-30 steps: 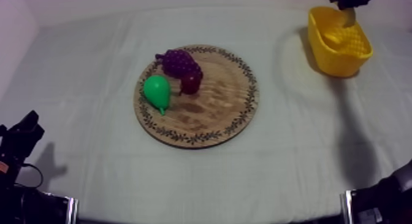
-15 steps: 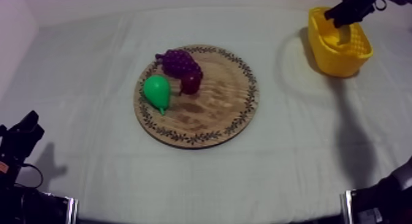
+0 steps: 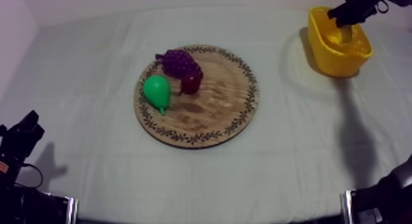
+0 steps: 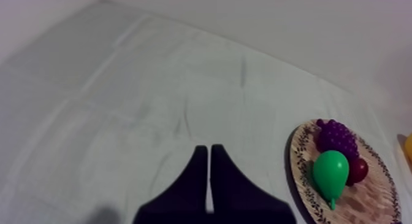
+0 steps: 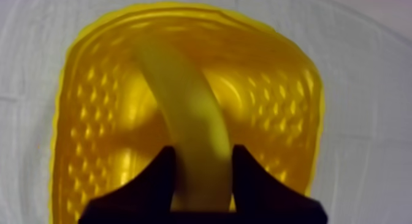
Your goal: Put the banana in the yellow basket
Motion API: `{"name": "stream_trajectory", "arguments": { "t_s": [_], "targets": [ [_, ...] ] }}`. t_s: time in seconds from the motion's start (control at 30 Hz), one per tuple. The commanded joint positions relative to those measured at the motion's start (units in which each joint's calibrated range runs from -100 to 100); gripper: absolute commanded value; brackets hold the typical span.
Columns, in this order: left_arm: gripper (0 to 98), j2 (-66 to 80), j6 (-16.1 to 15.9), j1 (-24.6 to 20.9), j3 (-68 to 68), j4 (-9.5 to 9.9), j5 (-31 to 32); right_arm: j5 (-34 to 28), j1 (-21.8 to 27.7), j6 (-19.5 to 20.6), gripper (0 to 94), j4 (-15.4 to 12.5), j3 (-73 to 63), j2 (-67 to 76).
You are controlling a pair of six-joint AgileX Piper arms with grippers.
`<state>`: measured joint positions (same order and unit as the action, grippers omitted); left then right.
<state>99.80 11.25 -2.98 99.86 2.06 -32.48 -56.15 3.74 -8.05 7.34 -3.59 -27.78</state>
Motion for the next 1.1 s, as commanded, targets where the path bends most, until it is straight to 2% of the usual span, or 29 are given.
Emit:
{"name": "stream_trajectory", "arguments": {
  "t_s": [0.0,0.37,0.43,0.53,0.63,0.87,1.07],
  "targets": [
    [0.1,0.0,0.0,0.0,0.0,0.01,0.0,0.1,-0.1,0.0,30.6,0.0,0.3,0.3],
    [0.1,0.0,0.0,0.0,0.0,0.01,0.0,1.1,0.0,0.0,29.5,0.0,2.4,1.9],
    [0.1,0.0,0.0,0.0,0.0,0.01,0.0,2.0,0.1,0.6,26.9,0.4,3.3,2.5],
    [0.1,0.0,0.0,0.0,0.0,0.01,0.0,4.2,0.0,2.4,11.8,1.4,5.7,4.1],
    [0.1,0.0,0.0,0.0,0.0,0.01,0.0,5.9,-0.1,3.4,4.5,1.8,9.1,6.7],
    [0.1,0.0,0.0,0.0,0.0,0.01,0.0,10.9,0.1,5.2,1.3,1.6,21.7,18.4],
    [0.1,0.0,0.0,0.0,0.0,0.01,0.0,14.1,1.0,3.9,0.7,-0.6,34.9,31.9]
  ]
}}
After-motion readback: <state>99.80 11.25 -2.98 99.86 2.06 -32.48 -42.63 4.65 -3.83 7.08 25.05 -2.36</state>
